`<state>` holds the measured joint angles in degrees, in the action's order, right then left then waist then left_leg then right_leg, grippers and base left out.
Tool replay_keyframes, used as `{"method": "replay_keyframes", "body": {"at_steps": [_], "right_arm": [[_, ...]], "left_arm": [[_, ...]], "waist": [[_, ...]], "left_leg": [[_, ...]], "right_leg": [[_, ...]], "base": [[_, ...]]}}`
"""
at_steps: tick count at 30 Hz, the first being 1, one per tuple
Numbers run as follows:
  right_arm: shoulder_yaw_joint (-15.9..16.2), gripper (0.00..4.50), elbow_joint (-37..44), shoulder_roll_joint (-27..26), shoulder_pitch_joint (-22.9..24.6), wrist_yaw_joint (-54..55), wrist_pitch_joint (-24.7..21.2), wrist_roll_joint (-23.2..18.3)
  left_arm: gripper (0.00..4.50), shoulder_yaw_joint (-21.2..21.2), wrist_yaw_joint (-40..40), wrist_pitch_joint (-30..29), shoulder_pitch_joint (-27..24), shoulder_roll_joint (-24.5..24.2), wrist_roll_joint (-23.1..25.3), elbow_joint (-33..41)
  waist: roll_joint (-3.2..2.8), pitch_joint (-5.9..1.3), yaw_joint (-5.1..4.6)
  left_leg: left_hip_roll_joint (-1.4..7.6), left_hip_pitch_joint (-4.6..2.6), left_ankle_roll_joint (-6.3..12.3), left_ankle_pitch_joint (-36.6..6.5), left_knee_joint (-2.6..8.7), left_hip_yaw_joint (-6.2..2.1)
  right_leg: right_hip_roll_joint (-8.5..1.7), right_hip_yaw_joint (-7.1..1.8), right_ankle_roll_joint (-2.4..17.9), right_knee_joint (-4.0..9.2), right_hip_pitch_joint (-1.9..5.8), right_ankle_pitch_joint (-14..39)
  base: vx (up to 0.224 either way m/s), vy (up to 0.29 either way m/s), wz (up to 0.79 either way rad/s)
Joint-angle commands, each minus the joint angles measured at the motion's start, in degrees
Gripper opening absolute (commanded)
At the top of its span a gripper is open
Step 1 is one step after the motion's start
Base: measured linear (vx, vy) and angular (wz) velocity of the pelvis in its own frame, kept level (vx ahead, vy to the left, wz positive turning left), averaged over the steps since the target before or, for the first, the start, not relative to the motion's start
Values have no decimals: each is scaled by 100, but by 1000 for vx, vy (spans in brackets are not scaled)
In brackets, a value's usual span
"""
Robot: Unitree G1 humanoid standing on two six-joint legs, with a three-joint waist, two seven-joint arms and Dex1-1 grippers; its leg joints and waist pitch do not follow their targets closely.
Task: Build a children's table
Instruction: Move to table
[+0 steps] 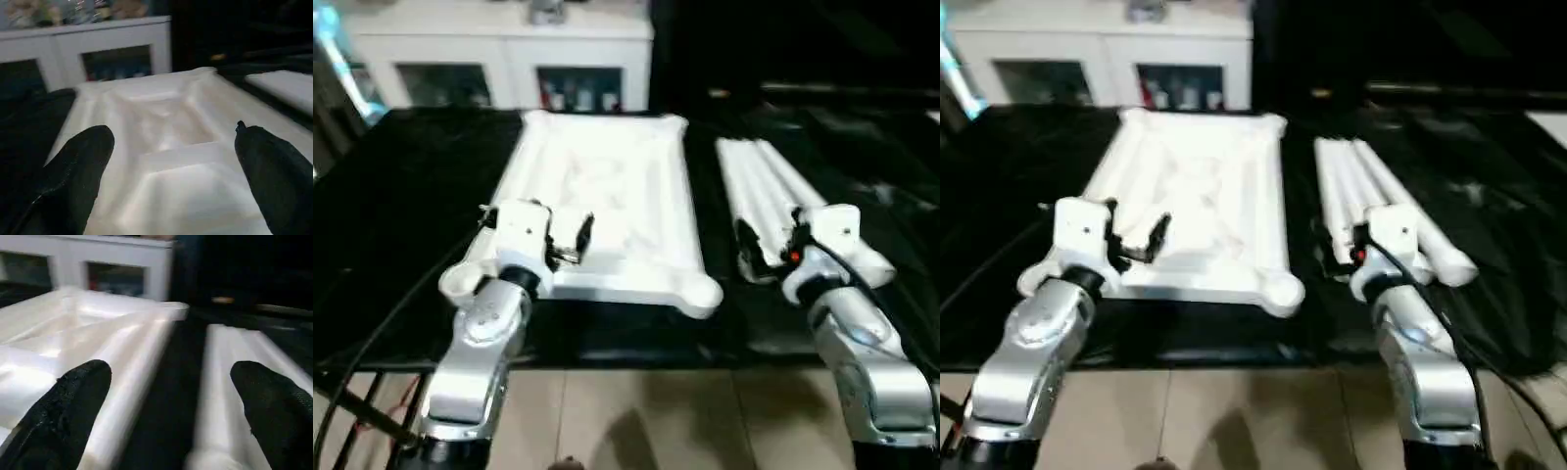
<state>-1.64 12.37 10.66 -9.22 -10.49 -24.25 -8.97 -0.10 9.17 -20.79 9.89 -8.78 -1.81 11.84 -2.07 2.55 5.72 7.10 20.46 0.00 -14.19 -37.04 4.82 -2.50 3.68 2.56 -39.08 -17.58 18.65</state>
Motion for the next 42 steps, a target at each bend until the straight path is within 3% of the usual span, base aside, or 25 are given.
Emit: {"method": "replay_keyframes", "body": {"at_steps": [1, 4, 5, 6, 7, 8, 9, 10, 11, 13, 14, 15, 17, 18, 19, 20, 21, 22, 23, 24, 25, 26, 32, 38, 42], "right_arm": [[-138, 446, -20, 99, 8, 18, 8, 41], [-10, 446, -54, 165, -9, -128, 17, 108], [25, 446, -53, 183, -5, -146, -1, 132], [88, 446, -53, 222, -1, -191, 25, 176], [118, 446, -50, 233, 4, -212, 36, 191], [186, 446, -37, 213, 32, -253, 36, 164], [209, 446, -38, 201, 50, -261, 37, 146], [209, 446, -38, 201, 50, -261, 37, 146], [215, 446, -40, 190, 61, -257, 32, 129], [181, 446, -69, 153, 76, -230, 38, 91], [92, 446, -78, 89, 81, -194, 2, 10], [4, 446, -92, 43, 78, -149, -31, -46], [-158, 446, -132, 55, 24, -115, -110, -139], [-158, 446, -132, 55, 24, -115, -110, -139], [-211, 446, -120, 61, 20, -134, -98, -187], [-246, 446, -106, 66, 22, -168, -78, -217], [-285, 446, -69, 95, 34, -235, -73, -255], [-315, 446, -55, 107, 36, -293, -95, -309], [-350, 446, -18, 198, 54, -374, -133, -314], [-357, 446, -2, 268, 66, -431, -188, -318], [-357, 446, -2, 268, 66, -431, -188, -318], [-384, 446, -4, 395, 70, -548, -207, -360], [-642, 446, -118, 1137, -137, -1770, -231, -1022], [-337, 446, -109, 2133, -16, -3217, -313, -1152], [-5, 446, 55, 2875, 257, -4150, -546, -1300]], "left_arm": [[450, -74, 5, 5, 82, 56, 16, 5], [450, -74, -23, 4, 51, 35, 14, 16], [450, -73, -25, 3, 46, 29, 10, 19], [450, -73, -26, 1, 43, 25, 8, 21], [450, -71, -28, 0, 41, 23, 7, 22], [450, -58, -33, -5, 40, 20, 10, 24], [450, -51, -33, -6, 39, 21, 15, 26], [450, -51, -33, -6, 39, 21, 15, 26], [450, -46, -33, -6, 38, 23, 18, 27], [450, -44, -26, -7, 37, 18, 35, 20], [450, -55, -24, -6, 34, 11, 46, 20], [450, -73, -17, -1, 31, 0, 61, 17], [450, -134, 161, 68, 59, -21, -6, -32], [450, -134, 161, 68, 59, -21, -6, -32], [450, -186, 218, 52, 70, -49, -8, -40], [450, -221, 253, 45, 79, -69, -21, -55], [450, -286, 338, 28, 98, -108, -44, -93], [450, -322, 407, 24, 113, -133, -67, -122], [450, -375, 635, -47, 148, -164, -207, -195], [450, -433, 753, -72, 170, -209, -220, -238], [450, -433, 753, -72, 170, -209, -220, -238], [450, -539, 998, -69, 219, -288, -247, -323], [450, -1079, 2405, 493, 642, -624, -445, -769], [450, -1668, 3836, 114, 983, -958, -941, -750], [450, -2232, 4898, -436, 1099, -1327, -1143, -596]], "waist": [[-170, -391, -189], [68, -313, -203], [261, -233, -160], [546, -215, 78], [554, -216, 265], [480, -257, 194], [366, -260, 194], [366, -209, 143], [192, -211, 152], [-32, -126, 29], [-169, -215, -226], [-197, -363, -263], [-137, -306, -166], [-116, -339, -145], [23, -375, -128], [109, -402, -104], [508, -403, -6], [396, -334, 124], [461, -417, 200], [397, -460, 176], [344, -445, 169], [173, -415, 74], [148, -231, 99], [261, -148, 71], [316, -192, 115]], "left_leg": [[941, -802, 1684, -954, 721, -792], [773, -647, 2067, -748, 785, -473], [407, -400, 1653, -1318, 699, -110], [-173, -55, 1097, -1375, 52, 260], [-86, 345, 1168, -838, -375, 45], [32, 436, 618, -266, -498, -48], [61, 469, 298, -27, -448, -26], [141, 450, 314, 47, -377, 11], [273, 400, 452, 176, -129, 52], [380, 359, 681, -538, 424, -14], [891, -524, 376, -2193, 779, -347], [1120, -894, 387, -2215, 844, -629], [915, -755, 968, -596, 701, -448], [853, -715, 1149, 157, 661, -388], [721, -618, 1377, 1600, 474, -159], [537, -570, 1351, 2144, 264, -75], [24, -115, 932, 1484, 112, 207], [-78, 8, 732, 988, -15, 179], [121, 107, 445, 741, 6, 6], [127, 182, 263, 1067, 179, 28], [120, 163, 205, 1139, 220, 52], [221, 46, 185, 1257, 289, 31], [416, -96, 514, -550, 448, 63], [476, -133, 116, -1317, 584, 183], [480, -114, 283, -654, 574, 200]], "right_leg": [[-120, -21, -262, -265, -605, 314], [-275, -141, -526, -136, -765, -512], [-453, -347, -290, 457, -483, -647], [-895, -907, -303, 1092, 35, 1358], [-1516, -773, -521, 1191, 369, 2030], [-1583, -458, -899, 1160, 345, 2520], [-1548, -168, -716, 1239, 373, 2637], [-1567, 20, -468, 1319, 361, 2684], [-1484, 315, 102, 1434, 491, 2676], [-881, 787, 195, 1290, 708, 2501], [-295, 557, 292, 592, 25, 1638], [-200, 253, 178, 9, -369, 468], [-172, 91, -440, -264, -767, -217], [-200, 63, -548, -277, -829, -495], [-316, -71, -551, -22, -903, -1360], [-456, -210, -440, 237, -915, -1974], [-674, -575, -540, 550, -450, -2948], [-1017, -849, -127, 605, -305, -3152], [-1177, -922, 464, 531, -68, -4131], [-863, -709, 828, 347, 14, -5200], [-713, -619, 942, 347, -45, -5216], [-457, -443, 1294, 355, -222, -3746], [-601, -520, 1402, 719, -340, 89], [-642, -564, 817, 850, -335, 1693], [-654, -582, 740, 832, -309, 1432]], "base": [[128, 53, 6], [97, 16, 4], [84, -97, 1], [84, -97, 1], [83, -114, 10], [92, -61, 25], [92, -61, 25], [99, -15, 40], [122, 42, 54], [140, 70, 57], [167, 82, 43], [167, 82, 43], [167, 71, 15], [166, 75, 10], [146, 45, 4], [86, -6, 1], [86, -6, 1], [0, 0, 0], [68, -44, 14], [68, -44, 14], [59, -37, 5], [0, 0, 0], [-24, -2, 3], [-21, -4, 5], [0, 0, 0]]}}
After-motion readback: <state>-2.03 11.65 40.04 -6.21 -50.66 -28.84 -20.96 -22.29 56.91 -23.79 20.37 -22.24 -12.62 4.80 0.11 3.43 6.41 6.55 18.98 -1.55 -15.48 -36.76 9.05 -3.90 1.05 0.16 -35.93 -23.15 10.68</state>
